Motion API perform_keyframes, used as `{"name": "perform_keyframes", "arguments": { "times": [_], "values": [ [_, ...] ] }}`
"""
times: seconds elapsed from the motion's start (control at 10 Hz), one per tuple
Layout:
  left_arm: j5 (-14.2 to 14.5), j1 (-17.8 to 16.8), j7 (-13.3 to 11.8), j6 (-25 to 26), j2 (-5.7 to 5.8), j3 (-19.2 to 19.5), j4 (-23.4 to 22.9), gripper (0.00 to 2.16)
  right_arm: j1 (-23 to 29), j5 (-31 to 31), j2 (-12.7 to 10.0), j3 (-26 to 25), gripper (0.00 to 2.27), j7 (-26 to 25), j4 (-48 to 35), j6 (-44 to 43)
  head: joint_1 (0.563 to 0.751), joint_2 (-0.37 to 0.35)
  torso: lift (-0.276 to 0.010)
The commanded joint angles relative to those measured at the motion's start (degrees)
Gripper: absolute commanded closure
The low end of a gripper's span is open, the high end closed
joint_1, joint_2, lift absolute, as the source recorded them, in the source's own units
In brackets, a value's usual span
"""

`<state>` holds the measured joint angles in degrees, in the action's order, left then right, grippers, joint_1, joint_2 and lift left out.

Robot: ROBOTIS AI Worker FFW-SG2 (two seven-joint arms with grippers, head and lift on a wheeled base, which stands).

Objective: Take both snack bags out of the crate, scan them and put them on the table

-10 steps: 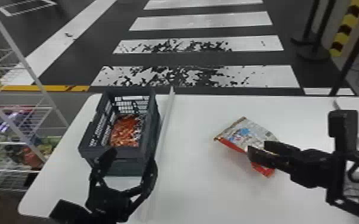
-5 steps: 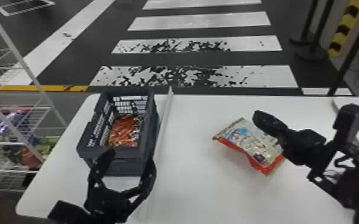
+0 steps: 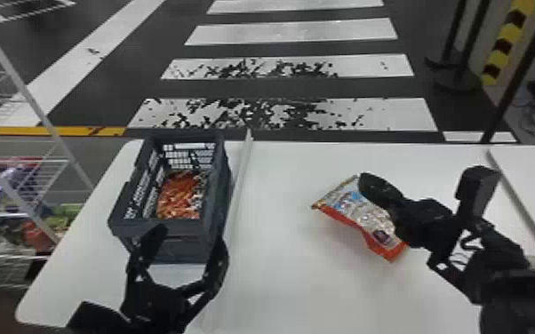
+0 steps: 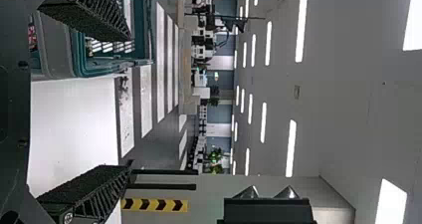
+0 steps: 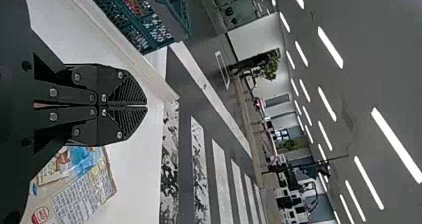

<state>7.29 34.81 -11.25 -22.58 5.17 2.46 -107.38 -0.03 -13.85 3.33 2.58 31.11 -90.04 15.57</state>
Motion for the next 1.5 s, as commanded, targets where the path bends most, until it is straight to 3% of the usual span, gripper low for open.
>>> {"name": "perform_keyframes", "arguments": {
  "times": [0.0, 0.4, 0.9, 1.4],
  "values": [
    [0.0, -0.1, 0.0, 0.0, -0.07, 0.0, 0.2, 0.08, -1.9, 1.6, -0.1, 1.6, 2.24, 0.0, 3.9, -2.8, 0.695, 0.150, -0.095],
    [0.1, -0.1, 0.0, -0.7, 0.02, 0.0, 0.5, 0.08, -5.6, 4.5, -0.8, 2.7, 2.24, -0.6, 13.2, -7.5, 0.695, 0.166, -0.095],
    [0.1, -0.2, -0.1, -0.7, 0.02, 0.0, 0.7, 0.08, -10.0, 9.5, -0.8, 3.5, 2.24, -5.4, 24.5, -11.9, 0.695, 0.149, -0.095],
    [0.1, -0.2, -0.1, -0.7, 0.02, -0.1, 0.8, 0.08, -11.0, 12.8, -0.7, 3.2, 2.24, -10.5, 27.5, -8.6, 0.695, 0.122, -0.095]
  ]
}}
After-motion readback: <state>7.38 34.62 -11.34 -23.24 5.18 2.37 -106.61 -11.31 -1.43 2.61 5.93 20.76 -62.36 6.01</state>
